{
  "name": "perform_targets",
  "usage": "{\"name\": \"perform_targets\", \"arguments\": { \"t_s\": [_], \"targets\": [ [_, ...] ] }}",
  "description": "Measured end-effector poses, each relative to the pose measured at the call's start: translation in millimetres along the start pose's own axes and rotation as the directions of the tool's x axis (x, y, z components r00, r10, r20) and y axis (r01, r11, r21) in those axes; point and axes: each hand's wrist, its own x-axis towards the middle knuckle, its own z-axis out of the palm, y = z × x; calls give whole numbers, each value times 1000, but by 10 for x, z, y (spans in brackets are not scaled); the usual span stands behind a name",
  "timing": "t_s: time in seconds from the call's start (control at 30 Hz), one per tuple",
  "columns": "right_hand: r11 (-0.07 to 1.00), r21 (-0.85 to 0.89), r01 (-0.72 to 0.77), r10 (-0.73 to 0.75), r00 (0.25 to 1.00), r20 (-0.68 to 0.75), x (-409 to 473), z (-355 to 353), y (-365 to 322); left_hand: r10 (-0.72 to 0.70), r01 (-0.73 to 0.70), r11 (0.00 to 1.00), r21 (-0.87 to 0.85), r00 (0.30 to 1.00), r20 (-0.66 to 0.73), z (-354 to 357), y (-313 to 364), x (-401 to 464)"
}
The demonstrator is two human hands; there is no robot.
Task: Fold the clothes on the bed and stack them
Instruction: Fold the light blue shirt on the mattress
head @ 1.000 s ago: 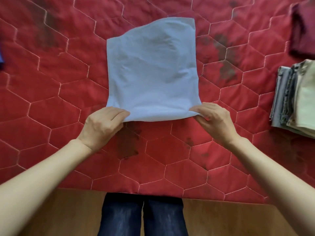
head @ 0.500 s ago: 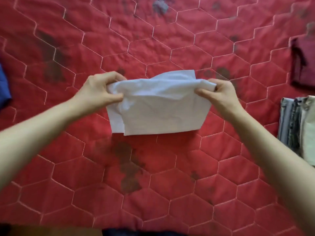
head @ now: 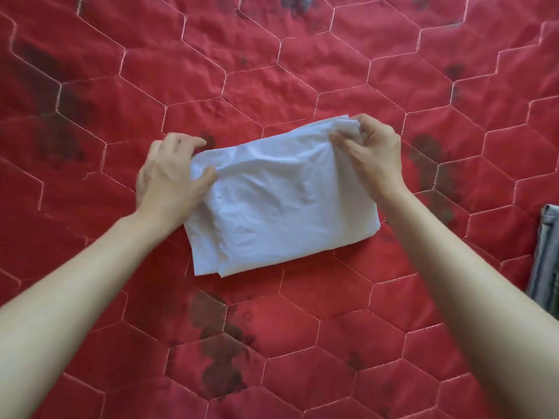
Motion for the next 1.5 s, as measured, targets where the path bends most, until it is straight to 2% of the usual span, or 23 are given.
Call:
{"name": "perform_targets", "arguments": {
  "t_s": [0.07, 0.1, 0.2, 0.27, 0.3, 0.37, 0.43, 0.57, 0.73, 0.83, 0.9, 0.97, 1.03, 1.1, 1.13, 1.17, 1.3, 1.43, 1.5],
  "targets": [
    [999, -24, 37, -38, 999, -21, 15, 42, -24, 145, -133, 988, 83, 978, -149, 68, 148, -103],
    [998, -30, 49, -50, 998, -24, 31, 69, -30, 200, -184, 977, 105, 963, -179, 142, 256, -145],
    [997, -53, 48, -50, 998, -39, 83, 150, -29, 256, -234, 950, 205, 963, -88, 497, 565, -295],
    [994, -99, 55, -61, 997, -54, 99, 178, -6, 160, -151, 948, 281, 987, -8, 744, 610, -382],
    [990, -123, 65, -73, 996, -60, 98, 185, 4, 83, -76, 949, 306, 996, -10, 849, 562, -423],
    [981, -164, 103, -115, 991, -72, 85, 195, 4, -40, 63, 948, 310, 996, -79, 976, 427, -496],
    [971, -184, 152, -170, 982, -88, 73, 210, -19, -95, 139, 943, 301, 983, -156, 1036, 334, -566],
    [948, -214, 237, -261, 961, -90, 117, 254, -73, -86, 139, 955, 261, 975, -204, 1094, 268, -624],
    [956, -274, 102, -108, 994, -6, 281, 409, -111, -110, 174, 959, 226, 957, -270, 1129, 247, -624],
    [928, -355, 114, -151, 986, -76, 274, 512, -197, -126, 196, 956, 218, 946, -298, 1138, 238, -624],
    [856, -483, 186, -293, 943, -157, 148, 579, -285, -139, 208, 955, 213, 945, -297, 1132, 247, -617],
    [768, -461, 443, -557, 819, -140, -92, 742, -375, -140, 207, 955, 214, 946, -291, 1127, 260, -618],
    [567, -417, 711, -738, 663, 127, -389, 952, -358, -161, 222, 954, 202, 947, -280, 1116, 268, -617],
    [406, -418, 813, -690, 572, 442, -495, 1016, -192, -170, 227, 959, 167, 939, -298, 1113, 263, -625],
    [373, -441, 816, -631, 572, 525, -447, 996, -100, -168, 225, 961, 158, 936, -309, 1113, 260, -633],
    [360, -473, 804, -594, 588, 548, -354, 972, -22, -166, 224, 962, 156, 934, -315, 1113, 261, -635],
    [386, -571, 724, -568, 675, 472, -159, 960, 12, -180, 239, 959, 151, 928, -328, 1111, 284, -620],
    [492, -668, 558, -432, 823, 369, -64, 956, -11, -171, 235, 959, 160, 926, -337, 1127, 268, -627],
    [562, -668, 488, -348, 872, 344, 112, 838, 3, -177, 237, 959, 152, 927, -330, 1115, 276, -623]
  ]
}}
